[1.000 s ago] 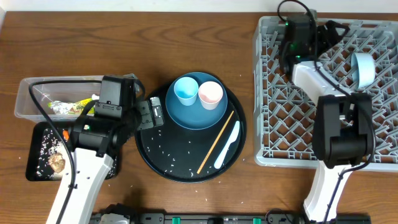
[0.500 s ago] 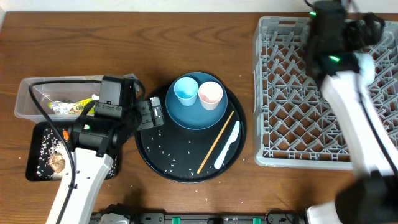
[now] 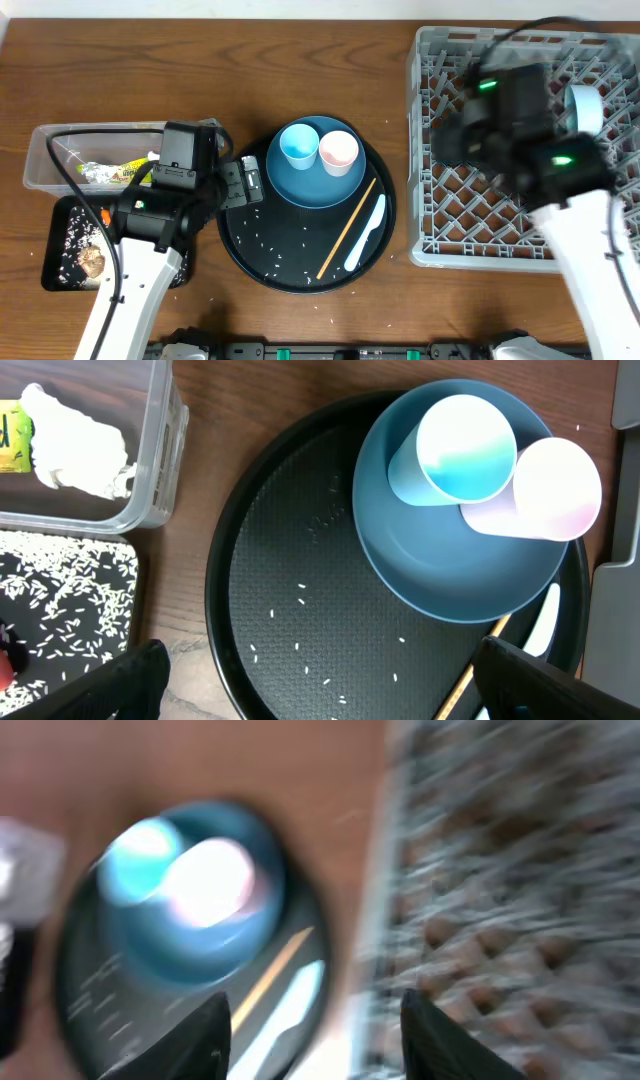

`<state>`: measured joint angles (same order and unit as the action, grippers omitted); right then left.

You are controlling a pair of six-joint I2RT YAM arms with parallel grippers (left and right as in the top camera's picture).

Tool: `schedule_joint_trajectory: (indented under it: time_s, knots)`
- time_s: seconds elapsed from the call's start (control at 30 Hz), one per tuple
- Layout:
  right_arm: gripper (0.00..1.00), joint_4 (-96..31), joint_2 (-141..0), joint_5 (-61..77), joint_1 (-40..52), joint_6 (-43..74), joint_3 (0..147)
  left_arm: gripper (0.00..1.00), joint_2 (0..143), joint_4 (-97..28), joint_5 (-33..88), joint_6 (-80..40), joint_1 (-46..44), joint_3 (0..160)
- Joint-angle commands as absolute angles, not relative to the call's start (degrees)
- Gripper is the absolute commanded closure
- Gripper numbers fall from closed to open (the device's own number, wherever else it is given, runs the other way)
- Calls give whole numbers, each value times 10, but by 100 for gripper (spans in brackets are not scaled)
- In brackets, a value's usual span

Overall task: Sort waste into correct bins and load items into the dishwasher rack
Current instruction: 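Move the right gripper back to the white knife on the round tray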

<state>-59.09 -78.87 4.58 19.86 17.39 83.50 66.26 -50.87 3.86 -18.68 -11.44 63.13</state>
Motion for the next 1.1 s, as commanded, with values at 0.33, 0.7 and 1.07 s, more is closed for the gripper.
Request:
schedule_joint_trajectory:
  time_s: [0.33, 0.7, 1.07]
  knots:
    - [57, -500, -890, -57, 433, 471, 687, 2, 662, -509, 29, -192, -113, 637]
    - [76, -503, -1001, -102, 487, 609, 677, 2, 662, -509, 30, -192, -113, 637]
    - [81, -486, -1020, -97, 488, 684, 667, 2, 662, -509, 29, -192, -113, 637]
